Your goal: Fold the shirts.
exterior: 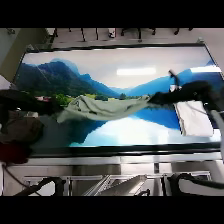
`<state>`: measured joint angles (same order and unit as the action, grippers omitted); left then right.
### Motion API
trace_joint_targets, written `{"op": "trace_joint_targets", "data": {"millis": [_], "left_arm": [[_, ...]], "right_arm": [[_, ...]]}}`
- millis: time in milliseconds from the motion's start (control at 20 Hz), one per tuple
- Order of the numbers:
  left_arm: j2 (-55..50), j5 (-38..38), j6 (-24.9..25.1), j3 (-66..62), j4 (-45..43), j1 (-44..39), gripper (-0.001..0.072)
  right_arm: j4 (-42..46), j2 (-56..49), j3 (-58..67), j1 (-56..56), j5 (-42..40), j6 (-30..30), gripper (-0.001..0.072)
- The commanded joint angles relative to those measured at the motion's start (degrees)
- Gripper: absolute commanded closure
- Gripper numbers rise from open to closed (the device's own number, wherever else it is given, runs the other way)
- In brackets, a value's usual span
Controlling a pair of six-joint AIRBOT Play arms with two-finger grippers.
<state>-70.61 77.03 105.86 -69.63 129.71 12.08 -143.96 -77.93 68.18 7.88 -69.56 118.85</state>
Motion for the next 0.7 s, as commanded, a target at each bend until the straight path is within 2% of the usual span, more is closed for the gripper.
{"op": "trace_joint_targets", "data": {"millis": [0, 150, 300, 450, 550, 650], "left_arm": [[18.1, -7.3, -3.4, -16.9, 3.5, 0.0, 0.0691], [30.8, -22.8, -3.9, -35.3, -0.2, 0.0, 0.0691], [34.2, -28.5, -5.7, -50.9, -10.8, 0.0, 0.0692], [30.8, -23.4, -6.9, -59.3, -14.6, 0.0, 0.0691], [26.0, -17.5, -7.0, -61.3, -13.4, 0.0, 0.0691], [21.4, -14.4, -6.9, -57.8, -8.5, 0.0, 0.0691]], "right_arm": [[-5.2, 17.7, 15.0, 2.2, 0.6, -1.2, 0.0686], [-4.2, 28.8, 28.5, 4.2, 8.7, -1.4, 0.0686], [-0.3, 35.0, 36.6, 4.3, 13.6, -0.5, 0.0686], [1.5, 37.5, 38.2, 4.3, 15.8, -0.3, 0.0686], [1.5, 36.4, 38.1, 4.3, 14.1, -0.3, 0.0686], [1.4, 32.7, 37.8, 4.3, 10.7, -1.2, 0.0686]]}}
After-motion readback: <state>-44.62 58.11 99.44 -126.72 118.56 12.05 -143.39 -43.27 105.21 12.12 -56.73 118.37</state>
